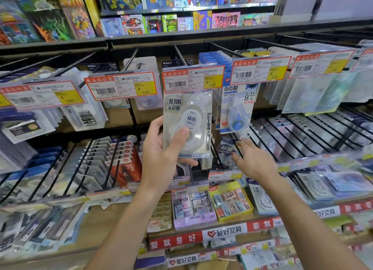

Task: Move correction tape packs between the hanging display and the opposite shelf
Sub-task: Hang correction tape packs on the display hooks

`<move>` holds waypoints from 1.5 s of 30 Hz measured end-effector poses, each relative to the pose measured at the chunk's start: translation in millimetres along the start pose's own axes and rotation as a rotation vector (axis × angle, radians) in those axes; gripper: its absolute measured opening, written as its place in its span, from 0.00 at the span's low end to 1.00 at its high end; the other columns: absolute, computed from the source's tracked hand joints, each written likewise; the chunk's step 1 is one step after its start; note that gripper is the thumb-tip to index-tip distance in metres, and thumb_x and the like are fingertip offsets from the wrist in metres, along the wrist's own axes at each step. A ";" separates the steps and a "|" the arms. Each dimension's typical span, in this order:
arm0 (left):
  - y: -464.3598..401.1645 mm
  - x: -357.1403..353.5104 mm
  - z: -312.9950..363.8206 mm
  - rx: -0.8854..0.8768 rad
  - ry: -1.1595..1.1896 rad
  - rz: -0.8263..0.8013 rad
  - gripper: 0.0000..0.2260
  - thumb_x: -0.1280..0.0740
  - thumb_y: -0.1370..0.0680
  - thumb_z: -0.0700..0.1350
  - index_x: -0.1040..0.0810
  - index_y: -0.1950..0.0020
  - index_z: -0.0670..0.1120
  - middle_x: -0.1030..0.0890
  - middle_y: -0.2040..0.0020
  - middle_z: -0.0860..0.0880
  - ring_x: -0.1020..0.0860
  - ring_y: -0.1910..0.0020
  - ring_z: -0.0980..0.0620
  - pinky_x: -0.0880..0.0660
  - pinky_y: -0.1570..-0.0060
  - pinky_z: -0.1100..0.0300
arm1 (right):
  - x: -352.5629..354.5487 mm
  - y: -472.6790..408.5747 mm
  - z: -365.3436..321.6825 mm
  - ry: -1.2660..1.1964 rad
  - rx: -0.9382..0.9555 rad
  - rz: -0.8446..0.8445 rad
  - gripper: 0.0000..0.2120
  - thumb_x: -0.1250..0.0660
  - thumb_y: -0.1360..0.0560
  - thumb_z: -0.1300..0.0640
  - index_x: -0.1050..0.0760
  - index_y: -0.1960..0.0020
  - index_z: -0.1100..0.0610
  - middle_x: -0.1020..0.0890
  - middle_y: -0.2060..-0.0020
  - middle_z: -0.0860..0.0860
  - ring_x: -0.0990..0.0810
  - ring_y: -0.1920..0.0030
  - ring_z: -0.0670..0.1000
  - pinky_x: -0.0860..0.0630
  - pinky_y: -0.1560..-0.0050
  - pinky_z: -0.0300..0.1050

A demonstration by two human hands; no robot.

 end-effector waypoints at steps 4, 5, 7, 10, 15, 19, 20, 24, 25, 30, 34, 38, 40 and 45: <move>-3.2 -5.8 6.0 -0.011 -0.011 -0.002 0.15 0.32 0.20 0.44 0.27 0.35 0.50 0.17 0.43 0.47 0.15 0.48 0.46 0.17 0.68 0.52 | 0.1 0.4 -0.1 0.006 -0.004 0.005 0.25 0.44 0.17 0.44 0.36 0.24 0.56 0.31 0.27 0.52 0.22 0.38 0.58 0.26 0.47 0.50; -4.3 -6.3 5.8 -0.008 -0.008 -0.002 0.14 0.32 0.20 0.43 0.27 0.35 0.51 0.17 0.43 0.47 0.15 0.48 0.47 0.17 0.68 0.53 | -0.1 0.2 0.1 0.005 -0.004 0.007 0.25 0.44 0.17 0.44 0.36 0.24 0.56 0.31 0.27 0.52 0.22 0.37 0.58 0.26 0.47 0.51; -6.0 -7.1 2.9 0.006 -0.006 -0.001 0.14 0.33 0.20 0.43 0.28 0.34 0.50 0.17 0.42 0.47 0.15 0.48 0.48 0.17 0.67 0.54 | -1.2 -0.7 1.0 0.003 -0.003 0.000 0.25 0.44 0.17 0.44 0.36 0.24 0.56 0.31 0.26 0.53 0.22 0.37 0.58 0.26 0.46 0.51; -5.0 -7.1 -4.1 0.037 0.000 -0.006 0.15 0.33 0.19 0.43 0.28 0.34 0.50 0.17 0.42 0.47 0.16 0.46 0.48 0.17 0.65 0.53 | -2.8 -1.1 2.2 0.004 -0.007 -0.014 0.26 0.44 0.17 0.43 0.37 0.24 0.56 0.33 0.25 0.54 0.23 0.36 0.59 0.26 0.46 0.52; 1.4 -2.5 -9.7 0.052 0.011 -0.020 0.16 0.33 0.20 0.43 0.29 0.32 0.49 0.17 0.41 0.48 0.16 0.46 0.44 0.16 0.66 0.48 | -3.0 -1.8 3.0 0.004 -0.008 -0.017 0.27 0.44 0.17 0.43 0.37 0.23 0.56 0.33 0.25 0.53 0.23 0.35 0.59 0.26 0.44 0.53; 3.9 0.4 -7.9 0.027 0.015 0.024 0.16 0.33 0.20 0.44 0.28 0.33 0.51 0.17 0.42 0.47 0.16 0.46 0.43 0.17 0.67 0.50 | -2.9 -1.8 2.8 0.007 -0.008 -0.010 0.27 0.44 0.17 0.43 0.37 0.23 0.56 0.33 0.25 0.53 0.23 0.35 0.59 0.26 0.44 0.53; 3.4 -0.5 -6.6 0.019 0.018 0.034 0.16 0.33 0.20 0.44 0.28 0.33 0.51 0.17 0.42 0.47 0.16 0.46 0.43 0.17 0.67 0.51 | -2.9 -1.6 2.6 0.008 -0.008 -0.008 0.27 0.44 0.17 0.43 0.37 0.23 0.56 0.33 0.25 0.53 0.23 0.35 0.59 0.26 0.44 0.53; -2.5 -8.0 -1.2 0.016 0.017 0.029 0.16 0.33 0.19 0.43 0.29 0.32 0.48 0.16 0.43 0.48 0.15 0.48 0.46 0.17 0.68 0.52 | -3.5 -1.7 2.7 0.005 -0.013 -0.014 0.27 0.44 0.17 0.43 0.37 0.23 0.56 0.32 0.25 0.53 0.23 0.35 0.59 0.26 0.44 0.53; -3.5 -9.1 0.1 0.016 0.016 0.025 0.15 0.33 0.19 0.43 0.28 0.32 0.48 0.16 0.43 0.48 0.15 0.48 0.46 0.18 0.68 0.53 | -3.2 -1.6 2.7 0.003 -0.012 -0.012 0.26 0.44 0.17 0.43 0.37 0.23 0.56 0.32 0.25 0.53 0.23 0.35 0.59 0.26 0.44 0.53; 1.5 -8.5 -4.7 0.020 0.013 0.017 0.14 0.32 0.20 0.43 0.27 0.34 0.50 0.16 0.43 0.49 0.15 0.48 0.45 0.18 0.69 0.53 | -2.4 -0.2 2.7 0.004 -0.014 -0.013 0.27 0.45 0.17 0.43 0.37 0.23 0.56 0.32 0.25 0.53 0.23 0.35 0.59 0.26 0.43 0.54; 6.9 -8.3 -9.7 0.015 0.012 0.023 0.15 0.32 0.22 0.45 0.27 0.35 0.51 0.16 0.45 0.50 0.15 0.50 0.46 0.18 0.69 0.54 | -1.7 0.9 2.1 0.007 -0.013 -0.012 0.26 0.45 0.17 0.43 0.37 0.23 0.56 0.31 0.26 0.54 0.23 0.35 0.59 0.26 0.44 0.53; 8.5 -9.0 -10.4 0.018 0.014 0.035 0.15 0.33 0.21 0.45 0.27 0.34 0.52 0.16 0.44 0.49 0.15 0.49 0.45 0.18 0.69 0.55 | 0.3 2.0 0.8 0.000 -0.014 -0.008 0.26 0.44 0.17 0.44 0.36 0.23 0.56 0.30 0.26 0.54 0.23 0.35 0.59 0.26 0.44 0.52; 10.0 -9.4 -10.4 0.024 0.023 0.042 0.15 0.33 0.20 0.43 0.27 0.34 0.51 0.17 0.43 0.48 0.15 0.49 0.44 0.18 0.69 0.56 | 1.5 2.8 0.3 0.000 -0.014 -0.005 0.26 0.44 0.17 0.44 0.36 0.23 0.56 0.30 0.27 0.55 0.24 0.34 0.58 0.26 0.44 0.51; 14.3 -9.3 -2.7 0.011 0.023 0.063 0.15 0.33 0.20 0.43 0.26 0.33 0.47 0.16 0.44 0.47 0.15 0.51 0.43 0.19 0.72 0.56 | 2.7 3.6 -0.7 0.000 -0.020 -0.004 0.26 0.44 0.17 0.45 0.37 0.23 0.56 0.29 0.27 0.55 0.24 0.34 0.58 0.27 0.43 0.51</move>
Point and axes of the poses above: each hand's wrist, its own y-axis away from the middle knuckle, its own x-axis out of the back of the hand, z = x × y, the point moved 8 cm from there along -y, towards the middle knuckle
